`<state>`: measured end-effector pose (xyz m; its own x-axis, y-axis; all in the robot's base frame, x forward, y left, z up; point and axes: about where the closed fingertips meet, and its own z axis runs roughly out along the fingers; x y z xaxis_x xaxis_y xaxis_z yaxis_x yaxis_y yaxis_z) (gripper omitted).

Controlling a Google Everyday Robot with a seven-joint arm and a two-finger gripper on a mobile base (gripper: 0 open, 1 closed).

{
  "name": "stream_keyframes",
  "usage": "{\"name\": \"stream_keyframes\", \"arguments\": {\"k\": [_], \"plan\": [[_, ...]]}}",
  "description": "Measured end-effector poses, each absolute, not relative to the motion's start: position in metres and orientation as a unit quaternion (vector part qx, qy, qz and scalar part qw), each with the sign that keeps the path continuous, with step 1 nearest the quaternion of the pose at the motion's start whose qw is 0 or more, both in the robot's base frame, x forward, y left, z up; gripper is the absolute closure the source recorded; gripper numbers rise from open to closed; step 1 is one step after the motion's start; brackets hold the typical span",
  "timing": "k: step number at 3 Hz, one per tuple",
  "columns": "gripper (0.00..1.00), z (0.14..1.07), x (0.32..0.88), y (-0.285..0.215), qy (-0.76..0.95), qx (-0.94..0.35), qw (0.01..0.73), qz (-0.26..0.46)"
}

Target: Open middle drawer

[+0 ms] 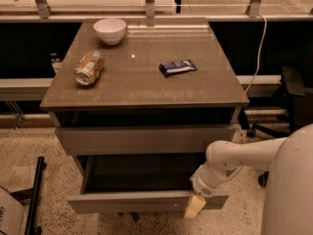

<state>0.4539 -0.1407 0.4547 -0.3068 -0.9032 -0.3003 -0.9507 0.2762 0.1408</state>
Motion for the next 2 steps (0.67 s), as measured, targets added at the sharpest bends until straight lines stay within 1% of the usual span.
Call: {"name": "stream_keyframes", "arguments": {"k": [2], "plan": [[0.0, 0.443, 0.442, -0.142, 0.8, -0.575, 0.069, 0.155]]}}
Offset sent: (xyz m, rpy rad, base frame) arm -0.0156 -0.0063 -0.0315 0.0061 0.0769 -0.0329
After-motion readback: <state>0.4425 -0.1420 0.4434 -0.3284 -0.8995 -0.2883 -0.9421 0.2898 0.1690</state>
